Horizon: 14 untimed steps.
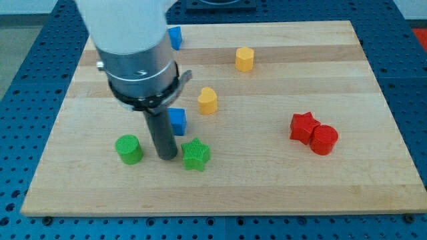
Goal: Move the green star closer to the red circle
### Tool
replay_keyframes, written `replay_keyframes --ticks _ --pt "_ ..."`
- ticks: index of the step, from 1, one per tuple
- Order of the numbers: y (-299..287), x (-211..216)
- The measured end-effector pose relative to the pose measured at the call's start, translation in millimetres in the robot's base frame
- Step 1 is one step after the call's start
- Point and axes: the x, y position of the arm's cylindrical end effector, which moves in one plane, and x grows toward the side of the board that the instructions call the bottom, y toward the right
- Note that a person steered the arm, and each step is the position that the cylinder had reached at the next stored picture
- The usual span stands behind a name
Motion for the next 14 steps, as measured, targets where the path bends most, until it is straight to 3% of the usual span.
replay_keyframes --ticks 2,3,5,7,8,9,11,13,14 --pt "114 -12" --pt "142 -28" --pt "108 -38" --pt "42 4" --pt "57 59" --pt "59 63" --pt "79 4" --pt "156 -10" --pt "157 -10"
